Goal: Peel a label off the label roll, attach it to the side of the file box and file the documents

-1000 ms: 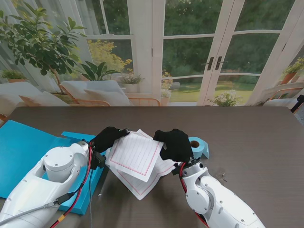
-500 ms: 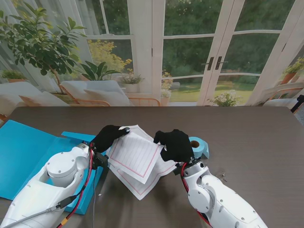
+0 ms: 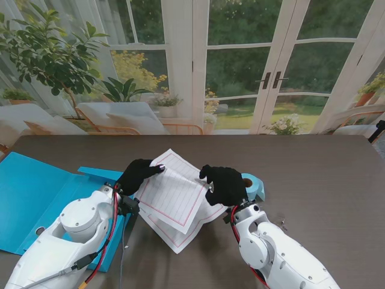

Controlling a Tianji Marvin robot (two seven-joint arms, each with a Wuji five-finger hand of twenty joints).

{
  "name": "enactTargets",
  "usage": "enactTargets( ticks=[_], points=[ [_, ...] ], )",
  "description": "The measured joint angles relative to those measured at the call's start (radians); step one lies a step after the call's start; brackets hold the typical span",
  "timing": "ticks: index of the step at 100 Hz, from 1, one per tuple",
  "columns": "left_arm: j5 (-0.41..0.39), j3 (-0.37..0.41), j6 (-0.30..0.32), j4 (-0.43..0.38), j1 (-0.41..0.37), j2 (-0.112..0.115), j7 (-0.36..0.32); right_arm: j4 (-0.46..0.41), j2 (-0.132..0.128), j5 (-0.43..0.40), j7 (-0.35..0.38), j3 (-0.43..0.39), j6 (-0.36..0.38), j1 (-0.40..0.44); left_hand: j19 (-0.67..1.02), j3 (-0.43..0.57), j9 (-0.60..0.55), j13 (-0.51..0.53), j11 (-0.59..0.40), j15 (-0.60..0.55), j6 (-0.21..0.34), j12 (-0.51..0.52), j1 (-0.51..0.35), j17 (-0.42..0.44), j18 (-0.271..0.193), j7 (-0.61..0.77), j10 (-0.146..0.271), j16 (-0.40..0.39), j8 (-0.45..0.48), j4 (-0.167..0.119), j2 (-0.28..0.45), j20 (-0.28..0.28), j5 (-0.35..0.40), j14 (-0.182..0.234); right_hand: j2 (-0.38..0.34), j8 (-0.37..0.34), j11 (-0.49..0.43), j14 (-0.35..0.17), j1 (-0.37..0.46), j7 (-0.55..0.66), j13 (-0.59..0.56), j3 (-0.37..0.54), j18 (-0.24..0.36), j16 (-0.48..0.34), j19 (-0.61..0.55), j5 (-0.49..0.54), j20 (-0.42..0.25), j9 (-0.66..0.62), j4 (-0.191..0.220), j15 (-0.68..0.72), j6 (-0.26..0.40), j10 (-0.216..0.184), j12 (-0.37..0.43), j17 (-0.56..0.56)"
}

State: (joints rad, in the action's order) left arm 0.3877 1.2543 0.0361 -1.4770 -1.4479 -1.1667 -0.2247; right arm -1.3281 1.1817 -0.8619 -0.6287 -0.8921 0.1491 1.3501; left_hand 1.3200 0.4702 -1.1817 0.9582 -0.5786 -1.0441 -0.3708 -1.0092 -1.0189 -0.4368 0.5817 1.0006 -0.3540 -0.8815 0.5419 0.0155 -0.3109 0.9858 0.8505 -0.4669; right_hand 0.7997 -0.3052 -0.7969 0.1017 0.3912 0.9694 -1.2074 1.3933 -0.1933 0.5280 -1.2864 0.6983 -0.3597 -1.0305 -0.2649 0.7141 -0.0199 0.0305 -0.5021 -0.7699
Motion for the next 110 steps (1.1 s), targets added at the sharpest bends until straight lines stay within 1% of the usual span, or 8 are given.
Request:
enactTargets(
  ticks=[5, 11, 18, 27, 57, 76, 84, 110],
  points=[
    [0.024, -0.001, 0.006, -0.003, -0.004, -0.004, 0.010, -0.005, 0.000, 0.010, 0.011, -0.005, -0.004, 0.004, 0.000, 0.014, 0.000, 0.000, 0.055, 0.070, 0.000, 0.058, 0.000, -0.010, 0.000, 0.002, -0.001, 0.039, 0.000, 0.000, -0.012, -0.014, -0.004, -0.003, -0.020, -0.015, -0.001, 0.000, -0.008, -0.023, 0.011, 0.000, -0.003, 0.000, 0.000, -0.011, 0.000, 0.011, 0.039, 0.000, -0.010, 0.003, 0.000, 0.000],
    [0.051, -0.002, 0.013, -0.006, -0.009, -0.008, 0.016, -0.007, 0.000, 0.023, 0.014, -0.008, -0.005, 0.007, 0.000, 0.022, 0.000, 0.000, 0.131, 0.155, -0.014, 0.148, 0.000, -0.012, 0.000, 0.007, -0.016, 0.086, 0.008, 0.000, -0.012, -0.038, -0.006, -0.014, -0.020, -0.021, -0.002, 0.005, -0.022, -0.034, 0.013, 0.000, -0.003, 0.000, 0.000, -0.034, 0.000, 0.022, 0.060, 0.000, -0.017, 0.006, 0.002, 0.000],
    [0.071, -0.004, 0.018, -0.009, -0.013, -0.012, 0.019, -0.008, 0.000, 0.031, 0.019, -0.010, -0.010, 0.009, 0.000, 0.032, 0.000, 0.000, 0.186, 0.228, -0.033, 0.223, -0.002, -0.014, 0.000, 0.010, -0.032, 0.124, 0.023, 0.000, -0.012, -0.057, -0.010, -0.024, -0.020, -0.025, -0.017, 0.008, -0.032, -0.040, 0.022, 0.000, -0.004, -0.001, 0.000, -0.052, 0.000, 0.035, 0.060, 0.000, -0.023, 0.007, 0.002, 0.000],
    [0.090, -0.007, 0.024, -0.011, -0.017, -0.016, 0.018, -0.013, 0.000, 0.037, 0.029, -0.013, -0.021, 0.014, 0.000, 0.042, 0.000, 0.001, 0.207, 0.278, -0.041, 0.264, -0.004, -0.025, 0.000, 0.011, -0.038, 0.144, 0.029, 0.000, -0.029, -0.074, -0.011, -0.027, -0.020, -0.025, -0.019, 0.010, -0.046, -0.041, 0.041, -0.001, -0.004, -0.004, 0.000, -0.062, 0.000, 0.054, 0.060, 0.000, -0.026, 0.009, 0.002, 0.000],
    [0.119, -0.007, 0.053, -0.019, -0.029, -0.022, 0.020, -0.041, -0.002, 0.053, 0.086, -0.027, -0.086, 0.031, 0.000, 0.044, 0.001, 0.002, 0.213, 0.311, -0.042, 0.281, -0.004, -0.065, 0.000, 0.011, -0.039, 0.145, 0.035, 0.000, -0.039, -0.100, -0.011, -0.027, -0.020, -0.027, -0.014, 0.029, -0.071, -0.075, 0.107, -0.024, -0.015, -0.009, 0.000, -0.149, 0.000, 0.133, 0.060, 0.000, -0.065, 0.018, 0.009, 0.000],
    [0.127, 0.000, 0.075, -0.032, -0.041, -0.025, 0.037, -0.058, -0.005, 0.070, 0.128, -0.037, -0.115, 0.038, 0.000, 0.044, 0.001, 0.005, 0.213, 0.311, -0.042, 0.281, -0.004, -0.075, 0.000, 0.014, -0.039, 0.145, 0.048, 0.000, -0.039, -0.101, -0.011, -0.027, -0.032, -0.027, -0.016, 0.038, -0.083, -0.095, 0.189, -0.047, -0.018, -0.012, 0.016, -0.270, 0.000, 0.235, 0.060, -0.002, -0.107, 0.028, 0.015, 0.009],
    [0.136, 0.009, 0.075, -0.039, -0.047, -0.027, 0.039, -0.066, -0.007, 0.073, 0.150, -0.041, -0.131, 0.040, 0.000, 0.044, 0.001, 0.005, 0.212, 0.311, -0.042, 0.281, -0.004, -0.075, 0.000, 0.015, -0.039, 0.145, 0.052, 0.000, -0.040, -0.101, -0.011, -0.027, -0.032, -0.027, -0.010, 0.046, -0.119, -0.092, 0.222, -0.054, -0.021, -0.029, 0.036, -0.317, 0.000, 0.274, 0.060, -0.016, -0.121, 0.032, 0.016, 0.015],
    [0.139, 0.050, 0.070, -0.079, -0.077, -0.029, 0.056, -0.083, -0.008, 0.097, 0.198, -0.058, -0.176, 0.043, 0.000, 0.044, 0.001, 0.005, 0.206, 0.311, -0.044, 0.281, -0.004, -0.075, 0.000, 0.016, -0.039, 0.136, 0.058, 0.000, -0.040, -0.101, -0.011, -0.027, -0.056, -0.026, -0.011, 0.059, -0.133, -0.112, 0.306, -0.097, -0.028, -0.054, 0.086, -0.368, 0.000, 0.361, 0.060, -0.061, -0.138, 0.043, 0.033, 0.017]
  ],
)
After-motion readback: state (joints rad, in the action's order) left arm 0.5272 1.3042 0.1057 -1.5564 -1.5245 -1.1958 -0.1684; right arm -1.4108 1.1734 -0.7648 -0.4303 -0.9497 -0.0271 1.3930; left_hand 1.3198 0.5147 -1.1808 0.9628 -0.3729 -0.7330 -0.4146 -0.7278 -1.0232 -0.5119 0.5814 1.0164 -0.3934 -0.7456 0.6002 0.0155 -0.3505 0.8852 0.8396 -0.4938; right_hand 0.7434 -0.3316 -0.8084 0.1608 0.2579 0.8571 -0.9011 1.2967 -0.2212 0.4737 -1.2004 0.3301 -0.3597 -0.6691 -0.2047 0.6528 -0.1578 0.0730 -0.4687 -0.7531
